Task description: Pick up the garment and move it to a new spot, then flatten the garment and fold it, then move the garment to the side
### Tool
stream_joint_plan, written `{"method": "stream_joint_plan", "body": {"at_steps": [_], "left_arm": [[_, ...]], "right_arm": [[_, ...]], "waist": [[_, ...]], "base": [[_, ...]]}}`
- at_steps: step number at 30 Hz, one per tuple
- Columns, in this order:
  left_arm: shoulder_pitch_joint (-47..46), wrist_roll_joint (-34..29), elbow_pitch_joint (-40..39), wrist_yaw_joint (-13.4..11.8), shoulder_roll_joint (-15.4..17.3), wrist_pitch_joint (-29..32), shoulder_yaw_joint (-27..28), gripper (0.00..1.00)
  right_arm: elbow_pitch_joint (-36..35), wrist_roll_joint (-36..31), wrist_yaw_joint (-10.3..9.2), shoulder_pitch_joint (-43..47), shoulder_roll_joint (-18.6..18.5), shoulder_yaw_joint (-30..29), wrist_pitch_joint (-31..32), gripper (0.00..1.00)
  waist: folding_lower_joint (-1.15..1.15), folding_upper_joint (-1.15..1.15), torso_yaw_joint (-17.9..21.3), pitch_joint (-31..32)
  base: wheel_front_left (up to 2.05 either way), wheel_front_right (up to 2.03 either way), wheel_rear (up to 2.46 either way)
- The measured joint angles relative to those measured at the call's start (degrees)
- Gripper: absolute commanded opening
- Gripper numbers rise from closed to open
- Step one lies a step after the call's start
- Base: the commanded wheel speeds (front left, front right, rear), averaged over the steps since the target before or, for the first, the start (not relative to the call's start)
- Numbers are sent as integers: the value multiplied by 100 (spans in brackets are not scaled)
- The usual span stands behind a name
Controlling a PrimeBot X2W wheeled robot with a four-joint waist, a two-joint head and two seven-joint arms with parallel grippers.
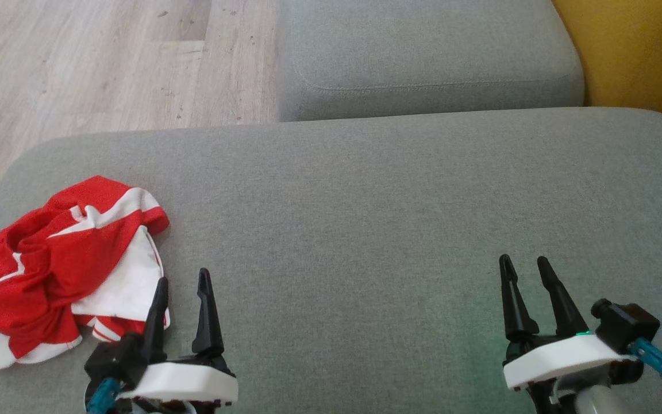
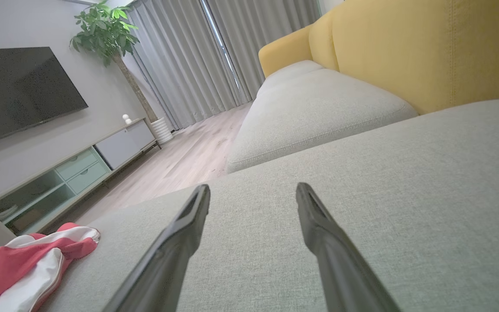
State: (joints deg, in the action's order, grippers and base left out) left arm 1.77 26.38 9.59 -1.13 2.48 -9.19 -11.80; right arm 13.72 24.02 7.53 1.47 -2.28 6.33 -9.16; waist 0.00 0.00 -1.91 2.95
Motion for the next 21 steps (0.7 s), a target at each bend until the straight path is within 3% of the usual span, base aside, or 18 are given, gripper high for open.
{"method": "stream_joint_plan", "body": {"at_steps": [4,21], "left_arm": [[1,-196,9,-133,1,-55,-27,100],[10,-1091,145,-247,9,-358,-200,100]], "right_arm": [[38,-292,0,0,0,-15,-52,100],[466,-1443,0,1,-2,-131,-357,100]], "waist": [[0,0,-22,18],[0,0,-91,113]], "base": [[0,0,0],[0,0,0]]}}
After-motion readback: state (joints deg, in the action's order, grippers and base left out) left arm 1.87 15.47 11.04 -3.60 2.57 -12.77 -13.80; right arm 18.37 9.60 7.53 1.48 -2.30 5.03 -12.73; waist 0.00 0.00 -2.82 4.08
